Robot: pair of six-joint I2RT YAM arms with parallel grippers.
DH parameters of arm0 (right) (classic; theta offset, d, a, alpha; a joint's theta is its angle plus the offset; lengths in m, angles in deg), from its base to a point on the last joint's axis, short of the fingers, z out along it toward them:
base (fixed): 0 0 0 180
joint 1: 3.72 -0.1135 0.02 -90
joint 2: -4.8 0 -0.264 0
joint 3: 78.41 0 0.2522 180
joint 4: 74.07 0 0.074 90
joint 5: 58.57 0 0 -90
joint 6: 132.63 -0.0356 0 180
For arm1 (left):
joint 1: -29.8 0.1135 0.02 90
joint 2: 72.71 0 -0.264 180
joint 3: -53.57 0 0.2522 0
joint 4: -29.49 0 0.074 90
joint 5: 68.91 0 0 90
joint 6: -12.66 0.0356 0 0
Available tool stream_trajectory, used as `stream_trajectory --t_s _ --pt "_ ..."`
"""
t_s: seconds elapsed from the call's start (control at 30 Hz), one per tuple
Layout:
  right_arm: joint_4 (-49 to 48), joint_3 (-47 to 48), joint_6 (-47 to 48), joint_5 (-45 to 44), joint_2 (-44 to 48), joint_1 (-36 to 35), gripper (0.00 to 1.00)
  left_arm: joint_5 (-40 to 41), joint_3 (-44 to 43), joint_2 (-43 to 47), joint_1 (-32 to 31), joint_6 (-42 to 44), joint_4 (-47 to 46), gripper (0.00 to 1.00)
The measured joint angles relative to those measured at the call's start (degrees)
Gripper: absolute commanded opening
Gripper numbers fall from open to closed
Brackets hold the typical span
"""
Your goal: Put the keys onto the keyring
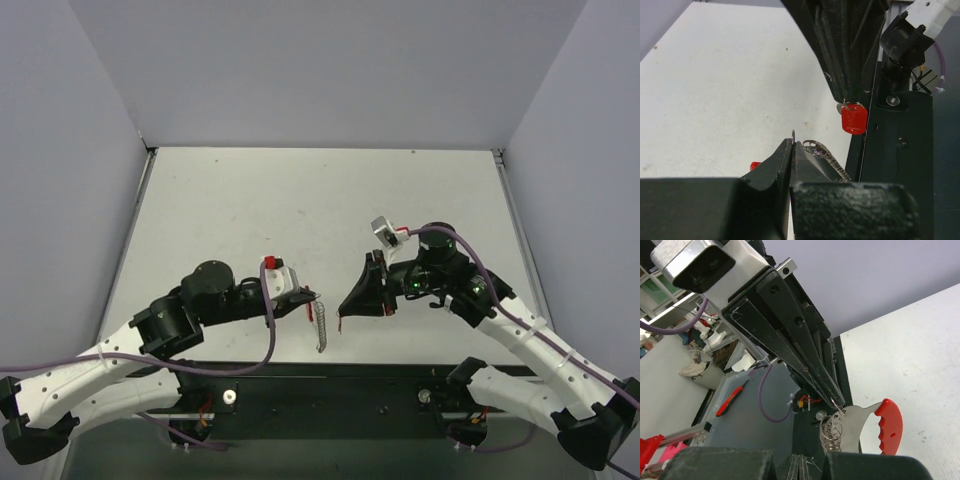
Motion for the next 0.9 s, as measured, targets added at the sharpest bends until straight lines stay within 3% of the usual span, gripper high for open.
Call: stream_trajectory --t_s 0.53,0.9 --pt "0.07 2.10 1.07 8.92 -3.67 2.69 0.00 -11.15 1.25 0.57 -1.40 5.81 -5.14 0.00" --pt "0.04 3.04 0.85 9.64 -3.65 2.67 0.00 -10.58 1.53 -0.26 -2.49 6.01 -6.08 0.00"
